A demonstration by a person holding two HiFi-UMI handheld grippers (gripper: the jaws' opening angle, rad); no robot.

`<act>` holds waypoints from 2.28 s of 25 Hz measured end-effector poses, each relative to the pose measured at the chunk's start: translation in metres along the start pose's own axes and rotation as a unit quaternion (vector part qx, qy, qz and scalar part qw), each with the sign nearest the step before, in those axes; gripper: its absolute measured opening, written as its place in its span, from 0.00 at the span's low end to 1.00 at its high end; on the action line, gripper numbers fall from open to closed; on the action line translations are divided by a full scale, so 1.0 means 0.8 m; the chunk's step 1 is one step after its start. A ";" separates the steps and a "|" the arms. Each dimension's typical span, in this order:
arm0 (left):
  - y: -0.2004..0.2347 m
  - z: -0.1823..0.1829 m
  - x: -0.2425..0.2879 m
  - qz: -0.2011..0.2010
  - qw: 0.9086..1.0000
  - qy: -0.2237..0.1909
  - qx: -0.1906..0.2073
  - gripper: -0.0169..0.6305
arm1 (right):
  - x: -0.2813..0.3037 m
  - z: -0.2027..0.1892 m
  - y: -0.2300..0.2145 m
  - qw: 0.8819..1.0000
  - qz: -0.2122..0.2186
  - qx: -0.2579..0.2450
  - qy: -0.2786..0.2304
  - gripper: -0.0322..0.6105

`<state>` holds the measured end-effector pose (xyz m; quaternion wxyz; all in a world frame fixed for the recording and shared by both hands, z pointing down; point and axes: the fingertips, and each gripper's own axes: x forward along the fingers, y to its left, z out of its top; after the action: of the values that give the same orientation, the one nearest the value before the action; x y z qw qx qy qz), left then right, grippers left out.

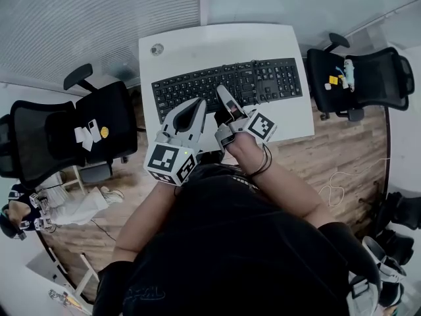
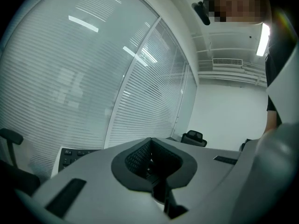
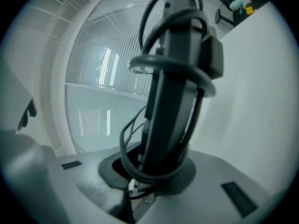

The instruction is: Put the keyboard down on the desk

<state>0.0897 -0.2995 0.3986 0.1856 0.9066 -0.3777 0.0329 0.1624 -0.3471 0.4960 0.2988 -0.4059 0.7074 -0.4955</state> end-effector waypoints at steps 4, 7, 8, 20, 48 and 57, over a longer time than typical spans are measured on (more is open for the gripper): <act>0.006 -0.017 0.011 -0.004 1.000 0.016 -0.001 0.05 | 0.001 0.002 -0.025 1.000 -0.015 -0.004 0.000 0.19; 0.013 -0.025 0.016 -0.013 1.000 0.026 0.000 0.05 | 0.008 -0.002 -0.038 1.000 -0.015 -0.005 -0.001 0.19; 0.016 -0.027 0.019 -0.017 0.999 0.029 0.003 0.05 | 0.011 -0.003 -0.043 1.000 -0.015 -0.002 -0.001 0.19; 0.053 -0.070 0.037 -0.024 0.997 0.067 -0.017 0.05 | 0.009 -0.029 -0.133 0.994 -0.079 0.079 -0.020 0.19; 0.108 -0.121 0.058 -0.013 0.991 0.130 -0.039 0.05 | -0.008 -0.070 -0.270 0.967 -0.200 0.155 -0.027 0.19; 0.117 -0.130 0.062 -0.010 0.988 0.143 -0.049 0.05 | -0.008 -0.081 -0.282 0.963 -0.217 0.161 -0.013 0.19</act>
<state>0.0686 -0.3557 0.5344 0.2824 0.8859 -0.3396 0.1417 0.1745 -0.3525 0.7302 0.2546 -0.5025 0.5093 -0.6506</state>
